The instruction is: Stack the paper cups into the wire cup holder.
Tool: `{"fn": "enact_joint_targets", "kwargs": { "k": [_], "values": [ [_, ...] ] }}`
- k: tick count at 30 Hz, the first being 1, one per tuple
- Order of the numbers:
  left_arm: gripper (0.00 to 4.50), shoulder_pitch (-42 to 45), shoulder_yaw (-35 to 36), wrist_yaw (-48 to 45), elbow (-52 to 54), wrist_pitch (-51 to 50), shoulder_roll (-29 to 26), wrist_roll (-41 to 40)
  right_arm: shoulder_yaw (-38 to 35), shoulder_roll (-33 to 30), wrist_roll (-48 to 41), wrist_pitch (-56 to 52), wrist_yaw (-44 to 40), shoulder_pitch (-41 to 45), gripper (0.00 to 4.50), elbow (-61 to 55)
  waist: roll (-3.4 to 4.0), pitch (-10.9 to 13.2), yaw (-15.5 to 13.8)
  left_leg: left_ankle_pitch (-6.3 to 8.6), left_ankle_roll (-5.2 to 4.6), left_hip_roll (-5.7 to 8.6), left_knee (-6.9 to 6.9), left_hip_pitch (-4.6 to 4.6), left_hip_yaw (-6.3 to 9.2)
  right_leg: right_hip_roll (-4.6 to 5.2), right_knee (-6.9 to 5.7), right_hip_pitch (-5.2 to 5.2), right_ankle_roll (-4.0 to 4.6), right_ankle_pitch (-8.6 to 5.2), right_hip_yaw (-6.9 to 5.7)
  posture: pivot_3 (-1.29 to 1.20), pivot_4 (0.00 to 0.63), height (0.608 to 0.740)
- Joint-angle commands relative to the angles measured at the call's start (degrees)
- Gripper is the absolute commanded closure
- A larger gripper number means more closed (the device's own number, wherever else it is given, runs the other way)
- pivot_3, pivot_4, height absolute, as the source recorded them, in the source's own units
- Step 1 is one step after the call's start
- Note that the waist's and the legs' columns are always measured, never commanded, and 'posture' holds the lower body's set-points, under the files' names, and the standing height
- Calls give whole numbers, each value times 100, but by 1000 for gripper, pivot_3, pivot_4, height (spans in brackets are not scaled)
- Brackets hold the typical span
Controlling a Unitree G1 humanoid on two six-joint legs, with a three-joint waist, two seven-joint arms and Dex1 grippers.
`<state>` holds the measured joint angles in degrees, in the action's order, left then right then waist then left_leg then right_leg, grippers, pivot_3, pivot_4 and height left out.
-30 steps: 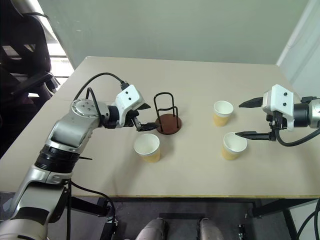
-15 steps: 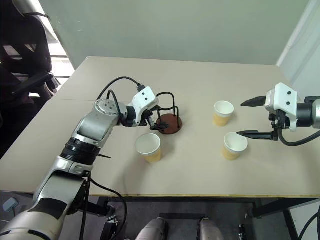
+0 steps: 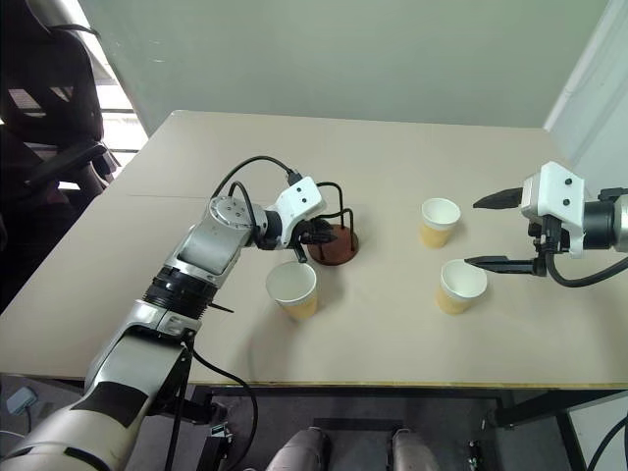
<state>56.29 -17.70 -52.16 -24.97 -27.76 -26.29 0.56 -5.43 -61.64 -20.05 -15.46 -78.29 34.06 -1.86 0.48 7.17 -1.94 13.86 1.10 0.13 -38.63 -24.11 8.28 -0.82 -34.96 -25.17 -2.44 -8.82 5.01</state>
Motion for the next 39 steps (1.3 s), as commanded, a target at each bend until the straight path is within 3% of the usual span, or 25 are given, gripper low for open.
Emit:
{"fn": "enact_joint_targets", "kwargs": {
  "k": [1,14,22,32,39],
  "values": [
    [4479,187,97,-20,5,132,25,49,-261,-136,-102,-3,57,3,0,-159,0,0,0,0,0,0,0,0,-1,0,0,0,-1,1,1,0,150,740],
    [4479,386,479,-289,224,411,26,-317,-249,-148,-108,24,86,7,0,-149,-2,1,-1,-1,-2,0,-1,-1,-3,0,1,0,-4,2,1,0,150,740],
    [4479,278,769,-1241,1489,-159,-278,-1187,-243,-151,-93,65,85,23,0,-124,-2,1,1,2,-7,1,-4,-4,-7,0,3,0,-7,1,1,0,150,740],
    [4479,-260,580,-2321,2755,-229,-794,-1896,-252,-140,-82,113,126,27,0,-122,-2,1,2,0,-10,-4,-14,-2,-8,0,-3,0,-1,-2,3,0,150,740],
    [4479,-378,361,-1939,3025,-568,-696,-1785,-325,-186,-86,119,157,-31,0,-136,-2,1,1,-3,-18,2,-45,-15,-9,5,0,6,21,-13,8,0,150,740]
  ]
}}
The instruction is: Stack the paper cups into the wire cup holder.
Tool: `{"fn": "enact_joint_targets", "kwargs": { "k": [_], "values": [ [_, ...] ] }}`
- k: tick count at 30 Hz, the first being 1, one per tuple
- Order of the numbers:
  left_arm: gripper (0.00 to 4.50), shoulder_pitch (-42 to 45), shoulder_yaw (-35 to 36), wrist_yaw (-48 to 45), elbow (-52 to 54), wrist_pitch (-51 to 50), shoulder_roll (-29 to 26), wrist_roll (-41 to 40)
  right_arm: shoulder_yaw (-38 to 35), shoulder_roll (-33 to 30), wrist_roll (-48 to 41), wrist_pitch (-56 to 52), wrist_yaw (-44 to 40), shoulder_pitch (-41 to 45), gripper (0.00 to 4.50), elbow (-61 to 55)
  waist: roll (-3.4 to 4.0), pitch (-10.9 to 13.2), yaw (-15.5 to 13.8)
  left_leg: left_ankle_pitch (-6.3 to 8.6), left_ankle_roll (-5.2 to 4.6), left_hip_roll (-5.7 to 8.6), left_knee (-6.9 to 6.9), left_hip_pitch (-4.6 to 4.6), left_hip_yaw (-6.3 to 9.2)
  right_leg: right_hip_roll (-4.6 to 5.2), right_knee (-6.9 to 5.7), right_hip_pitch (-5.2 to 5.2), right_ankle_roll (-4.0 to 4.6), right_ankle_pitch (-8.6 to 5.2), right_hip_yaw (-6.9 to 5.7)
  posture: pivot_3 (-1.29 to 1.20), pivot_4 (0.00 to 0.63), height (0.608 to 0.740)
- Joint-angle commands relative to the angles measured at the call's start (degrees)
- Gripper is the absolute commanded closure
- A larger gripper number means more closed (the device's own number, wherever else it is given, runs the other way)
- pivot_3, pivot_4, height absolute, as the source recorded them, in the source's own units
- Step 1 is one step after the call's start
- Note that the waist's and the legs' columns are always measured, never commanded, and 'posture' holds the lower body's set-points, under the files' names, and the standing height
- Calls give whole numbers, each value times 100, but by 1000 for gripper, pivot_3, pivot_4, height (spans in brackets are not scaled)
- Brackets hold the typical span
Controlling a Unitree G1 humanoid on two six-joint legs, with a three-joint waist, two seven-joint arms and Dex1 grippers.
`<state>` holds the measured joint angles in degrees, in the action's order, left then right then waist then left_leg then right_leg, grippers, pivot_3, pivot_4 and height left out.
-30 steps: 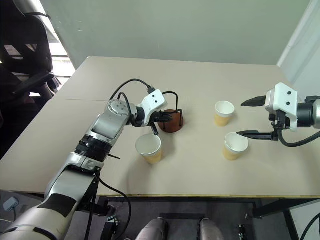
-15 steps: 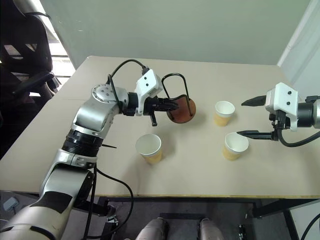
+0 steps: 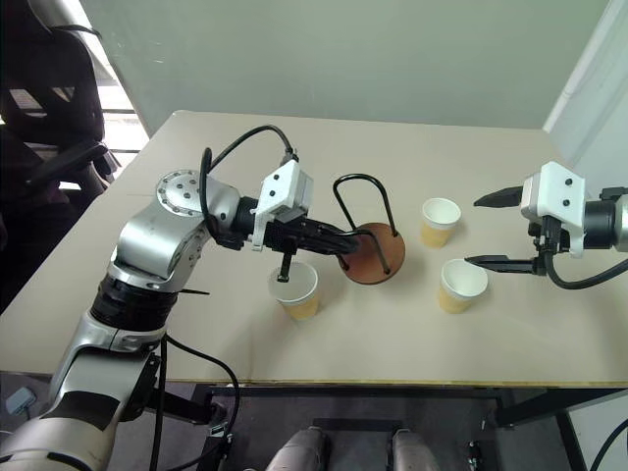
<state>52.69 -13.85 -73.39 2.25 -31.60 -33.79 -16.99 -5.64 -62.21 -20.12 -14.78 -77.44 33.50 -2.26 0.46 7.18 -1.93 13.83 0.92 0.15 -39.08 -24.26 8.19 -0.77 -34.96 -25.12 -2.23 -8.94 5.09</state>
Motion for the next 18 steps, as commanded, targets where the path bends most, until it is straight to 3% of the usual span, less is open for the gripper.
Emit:
{"fn": "enact_joint_targets", "kwargs": {
  "k": [1,18],
  "values": [
    [4479,-45,-84,281,379,-340,96,-27,-296,-126,-73,51,78,30,0,-93,0,0,0,-1,-2,1,-1,0,0,1,0,1,0,1,0,0,150,740],
    [4479,-741,-630,1213,2200,-2566,81,-669,-152,-72,-38,123,44,172,0,29,0,0,6,-2,-2,1,1,6,-8,0,0,3,-1,2,6,0,150,740]
  ]
}}
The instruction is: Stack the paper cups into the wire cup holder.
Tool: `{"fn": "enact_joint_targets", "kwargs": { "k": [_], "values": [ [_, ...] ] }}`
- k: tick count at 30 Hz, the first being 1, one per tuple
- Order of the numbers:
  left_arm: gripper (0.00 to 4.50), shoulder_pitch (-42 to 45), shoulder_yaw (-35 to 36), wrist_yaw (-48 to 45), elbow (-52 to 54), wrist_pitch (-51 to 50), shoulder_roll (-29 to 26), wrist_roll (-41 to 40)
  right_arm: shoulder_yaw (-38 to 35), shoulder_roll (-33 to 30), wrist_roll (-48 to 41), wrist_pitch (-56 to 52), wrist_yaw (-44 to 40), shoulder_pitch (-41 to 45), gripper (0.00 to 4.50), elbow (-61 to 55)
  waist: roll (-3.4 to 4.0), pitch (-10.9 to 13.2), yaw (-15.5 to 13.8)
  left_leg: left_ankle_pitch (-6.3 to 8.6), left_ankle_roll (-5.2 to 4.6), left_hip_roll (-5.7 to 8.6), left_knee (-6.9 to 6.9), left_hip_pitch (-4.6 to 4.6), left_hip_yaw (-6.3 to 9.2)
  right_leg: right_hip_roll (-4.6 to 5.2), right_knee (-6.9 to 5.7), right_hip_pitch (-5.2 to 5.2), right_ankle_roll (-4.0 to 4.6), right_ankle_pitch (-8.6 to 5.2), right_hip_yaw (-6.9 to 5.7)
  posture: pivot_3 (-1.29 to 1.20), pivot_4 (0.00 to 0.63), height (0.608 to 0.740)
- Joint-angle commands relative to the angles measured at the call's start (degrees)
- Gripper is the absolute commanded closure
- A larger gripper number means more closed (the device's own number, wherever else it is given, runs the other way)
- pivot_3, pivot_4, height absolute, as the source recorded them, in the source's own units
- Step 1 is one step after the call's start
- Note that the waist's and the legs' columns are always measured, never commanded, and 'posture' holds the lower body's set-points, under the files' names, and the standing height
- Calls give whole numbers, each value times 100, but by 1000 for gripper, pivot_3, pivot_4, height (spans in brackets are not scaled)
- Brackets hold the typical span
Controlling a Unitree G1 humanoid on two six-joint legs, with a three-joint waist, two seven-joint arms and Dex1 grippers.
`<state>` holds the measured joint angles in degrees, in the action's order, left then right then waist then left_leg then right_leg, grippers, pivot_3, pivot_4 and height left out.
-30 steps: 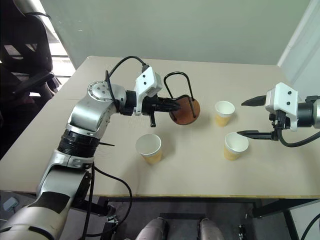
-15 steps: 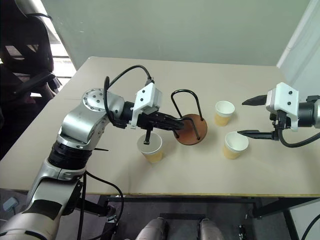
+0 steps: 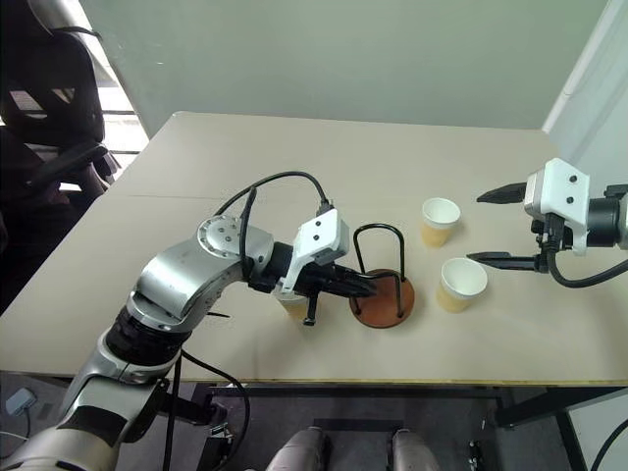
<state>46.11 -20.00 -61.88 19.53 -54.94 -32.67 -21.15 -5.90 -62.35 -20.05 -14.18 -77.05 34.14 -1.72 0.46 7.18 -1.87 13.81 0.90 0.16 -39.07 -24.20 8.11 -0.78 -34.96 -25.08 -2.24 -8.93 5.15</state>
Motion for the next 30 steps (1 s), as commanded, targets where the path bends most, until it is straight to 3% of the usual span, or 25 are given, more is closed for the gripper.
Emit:
{"fn": "enact_joint_targets", "kwargs": {
  "k": [1,16,29,30],
  "values": [
    [4479,-128,-20,101,548,-312,-30,-296,-121,-53,-45,66,5,111,0,-22,0,0,-1,0,0,0,0,1,0,0,0,0,0,0,0,0,150,740],
    [4479,-434,-194,838,904,-1050,64,-653,-67,-28,-83,23,-40,130,0,-69,0,0,-4,0,2,1,1,4,-2,0,2,4,3,-2,2,0,150,740],
    [4479,-364,-437,1028,796,-981,49,-670,-98,-50,-90,-12,-51,84,0,-107,0,0,-5,0,3,1,2,8,-12,0,1,5,3,-3,10,0,150,740],
    [4193,-359,-452,1030,791,-959,43,-660,-98,-47,-92,-14,-48,85,0,-111,0,0,-5,0,3,1,2,8,-13,0,1,5,3,-3,12,0,150,740]
  ]
}}
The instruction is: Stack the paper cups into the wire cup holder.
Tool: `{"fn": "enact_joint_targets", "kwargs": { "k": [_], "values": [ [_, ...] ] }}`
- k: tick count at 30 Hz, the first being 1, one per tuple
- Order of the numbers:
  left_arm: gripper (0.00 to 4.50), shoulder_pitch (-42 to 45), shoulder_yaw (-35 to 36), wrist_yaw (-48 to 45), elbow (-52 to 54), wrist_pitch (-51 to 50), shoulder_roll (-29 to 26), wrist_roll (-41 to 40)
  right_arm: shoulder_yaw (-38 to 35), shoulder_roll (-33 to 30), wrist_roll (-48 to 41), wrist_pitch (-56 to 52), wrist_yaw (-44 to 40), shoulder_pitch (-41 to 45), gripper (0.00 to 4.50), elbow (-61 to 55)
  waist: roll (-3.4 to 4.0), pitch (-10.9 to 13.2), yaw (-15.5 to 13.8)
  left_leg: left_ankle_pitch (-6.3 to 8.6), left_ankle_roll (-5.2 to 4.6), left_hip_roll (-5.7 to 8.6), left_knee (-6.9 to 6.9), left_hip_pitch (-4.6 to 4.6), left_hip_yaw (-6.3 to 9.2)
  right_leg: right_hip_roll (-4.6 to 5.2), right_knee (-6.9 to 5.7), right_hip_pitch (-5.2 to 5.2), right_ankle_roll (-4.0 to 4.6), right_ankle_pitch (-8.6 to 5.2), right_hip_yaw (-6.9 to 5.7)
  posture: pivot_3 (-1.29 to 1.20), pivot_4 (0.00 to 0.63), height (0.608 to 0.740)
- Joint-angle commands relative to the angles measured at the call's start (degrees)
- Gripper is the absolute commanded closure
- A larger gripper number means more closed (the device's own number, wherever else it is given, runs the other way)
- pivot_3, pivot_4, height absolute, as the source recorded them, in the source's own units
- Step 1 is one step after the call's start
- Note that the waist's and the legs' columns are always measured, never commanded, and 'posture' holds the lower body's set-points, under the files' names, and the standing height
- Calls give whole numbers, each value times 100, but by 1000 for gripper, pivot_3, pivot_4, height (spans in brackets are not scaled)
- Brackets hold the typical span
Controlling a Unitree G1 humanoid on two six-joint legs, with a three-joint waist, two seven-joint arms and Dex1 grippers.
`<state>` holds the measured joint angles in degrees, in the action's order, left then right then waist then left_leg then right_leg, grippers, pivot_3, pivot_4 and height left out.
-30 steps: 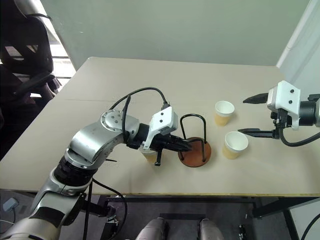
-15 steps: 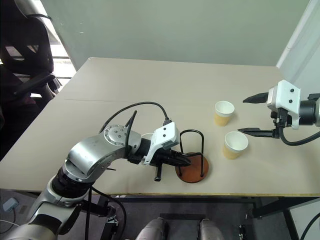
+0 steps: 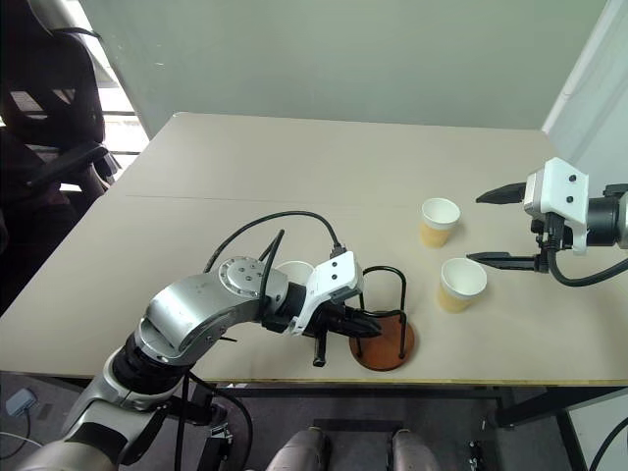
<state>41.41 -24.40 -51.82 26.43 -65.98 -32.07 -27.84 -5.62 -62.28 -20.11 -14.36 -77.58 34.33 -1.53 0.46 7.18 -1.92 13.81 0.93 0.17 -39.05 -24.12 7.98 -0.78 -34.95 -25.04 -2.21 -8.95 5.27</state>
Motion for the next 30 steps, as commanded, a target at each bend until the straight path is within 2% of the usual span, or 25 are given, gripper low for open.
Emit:
{"fn": "enact_joint_targets", "kwargs": {
  "k": [1,5,10,12,19,26,30],
  "values": [
    [3869,113,-28,38,93,173,-12,25,-128,-52,-88,4,7,64,0,-135,0,0,0,0,0,0,0,0,-1,0,1,0,0,0,1,0,150,740],
    [2592,89,-36,118,113,154,30,16,-126,-40,-93,-2,18,60,0,-157,0,0,0,0,0,1,0,1,-6,0,0,0,0,0,7,0,150,740],
    [641,102,-42,189,149,121,36,3,-127,-40,-100,-14,11,64,0,-173,0,0,0,0,0,1,1,4,-13,0,0,0,0,0,13,0,150,740],
    [48,119,-37,205,135,122,31,9,-117,-38,-94,-11,5,86,0,-158,0,0,0,1,1,1,1,5,-15,0,0,0,-1,0,17,0,150,740],
    [48,123,150,55,192,158,-188,-132,-129,-39,-101,-9,2,58,0,-178,0,0,1,2,1,1,4,10,-29,-2,0,-1,-3,-2,35,0,150,740],
    [48,57,576,-329,182,429,-945,-274,-123,-51,-100,12,-41,70,0,-137,-1,1,4,5,1,1,9,15,-42,-10,0,-7,-5,-2,66,0,150,740],
    [48,-31,882,-586,184,654,-989,-553,-66,-29,-62,37,-60,75,0,-107,-1,1,2,10,-2,7,8,14,-44,-8,3,-8,-8,-5,79,0,150,740]
  ]
}}
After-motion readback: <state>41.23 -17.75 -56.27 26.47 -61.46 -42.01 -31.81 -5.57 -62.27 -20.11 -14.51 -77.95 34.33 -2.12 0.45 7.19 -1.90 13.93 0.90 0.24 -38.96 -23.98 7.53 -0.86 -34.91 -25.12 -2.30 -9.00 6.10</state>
